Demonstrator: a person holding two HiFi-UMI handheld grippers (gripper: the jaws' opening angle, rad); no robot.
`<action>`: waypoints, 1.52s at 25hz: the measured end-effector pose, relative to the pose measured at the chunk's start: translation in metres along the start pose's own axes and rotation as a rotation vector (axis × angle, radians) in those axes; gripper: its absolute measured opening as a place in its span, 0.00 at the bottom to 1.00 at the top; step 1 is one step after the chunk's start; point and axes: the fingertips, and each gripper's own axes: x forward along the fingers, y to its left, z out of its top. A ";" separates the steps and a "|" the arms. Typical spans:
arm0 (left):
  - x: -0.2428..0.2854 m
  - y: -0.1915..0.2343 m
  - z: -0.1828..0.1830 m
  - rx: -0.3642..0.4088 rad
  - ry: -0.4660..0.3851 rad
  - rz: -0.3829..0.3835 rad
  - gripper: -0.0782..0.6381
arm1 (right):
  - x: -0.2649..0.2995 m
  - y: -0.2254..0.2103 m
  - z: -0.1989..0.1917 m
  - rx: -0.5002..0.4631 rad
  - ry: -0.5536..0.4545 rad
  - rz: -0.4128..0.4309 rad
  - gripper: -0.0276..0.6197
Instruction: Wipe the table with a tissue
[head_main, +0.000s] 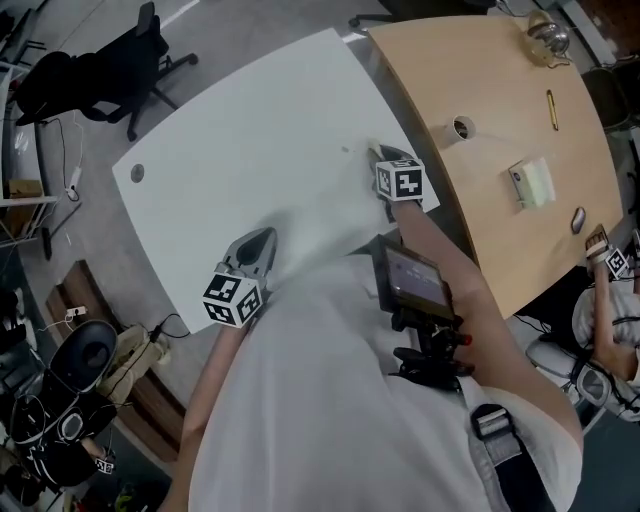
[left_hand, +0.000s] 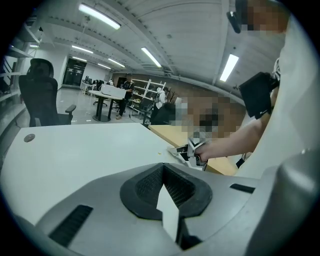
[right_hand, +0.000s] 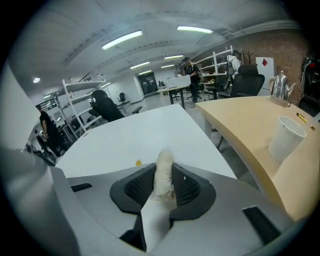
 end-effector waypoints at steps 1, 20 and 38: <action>0.002 -0.001 0.001 0.001 0.005 -0.001 0.12 | 0.003 0.001 -0.001 0.009 0.003 -0.009 0.19; -0.014 0.027 -0.003 -0.037 -0.004 0.087 0.12 | 0.037 0.062 0.004 0.045 -0.029 -0.094 0.19; 0.008 0.007 0.005 -0.033 -0.010 0.086 0.12 | 0.023 0.191 -0.044 -0.474 0.246 0.534 0.19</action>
